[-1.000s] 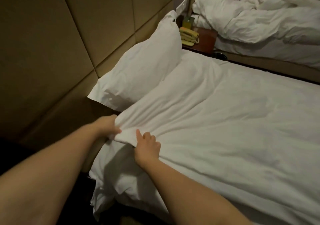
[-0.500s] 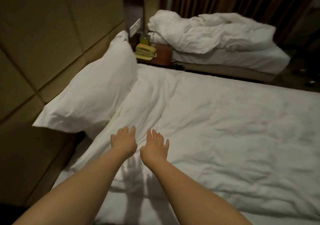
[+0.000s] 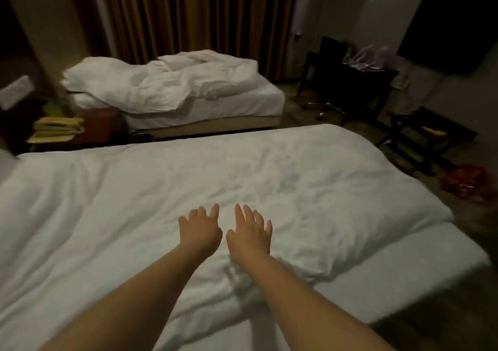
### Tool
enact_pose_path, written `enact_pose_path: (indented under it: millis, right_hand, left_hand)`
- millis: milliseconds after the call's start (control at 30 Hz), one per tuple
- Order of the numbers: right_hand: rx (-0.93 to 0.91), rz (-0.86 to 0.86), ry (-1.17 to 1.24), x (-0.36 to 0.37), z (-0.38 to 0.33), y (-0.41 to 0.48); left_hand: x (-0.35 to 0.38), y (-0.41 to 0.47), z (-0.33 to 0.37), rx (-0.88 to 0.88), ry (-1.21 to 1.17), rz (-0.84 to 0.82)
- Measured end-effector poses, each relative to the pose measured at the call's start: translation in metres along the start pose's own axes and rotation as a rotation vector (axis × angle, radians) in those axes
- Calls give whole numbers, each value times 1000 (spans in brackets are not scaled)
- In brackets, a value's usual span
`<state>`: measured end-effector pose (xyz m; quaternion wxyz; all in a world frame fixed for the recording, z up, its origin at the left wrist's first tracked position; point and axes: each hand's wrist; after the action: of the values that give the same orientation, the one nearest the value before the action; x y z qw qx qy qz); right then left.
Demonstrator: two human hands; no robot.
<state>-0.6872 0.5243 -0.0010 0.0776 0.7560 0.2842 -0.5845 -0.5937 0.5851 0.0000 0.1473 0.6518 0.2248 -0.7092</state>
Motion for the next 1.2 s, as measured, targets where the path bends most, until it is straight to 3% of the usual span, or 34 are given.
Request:
enact_pose_path:
  millis: [200,367,600,733,967,1100,1200]
  right_hand:
    - [188,22,12,-76,186,40]
    - [301,55,34,-121,301,90]
    - [546,-15,30,-154,481,170]
    - [636,40,81,-196,578,227]
    - [658,-80,131,-206,729,341]
    - [599,-219,206,-195,823,429]
    - [662,-298,371,-181,895,483]
  left_hand:
    - [-8,64,200,217,-17,-27]
    - [-13,139,316,361,14,-20]
    - [25,254,493,580,-20,-158]
    - [30,323,592,668,-26,-183]
    - [80,418,736,650,61,-278]
    - [131,477,818,494,42,-334]
    - [172,514,874,394,58,-396]
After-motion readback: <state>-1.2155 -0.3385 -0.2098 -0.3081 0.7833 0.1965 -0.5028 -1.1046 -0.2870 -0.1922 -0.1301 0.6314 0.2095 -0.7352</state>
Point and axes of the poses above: each hand's wrist, its own y-axis towards the middle knuckle, its own x-axis out of the palm, z = x × y, and after that the axes turned 12 degrees about x, right-handed
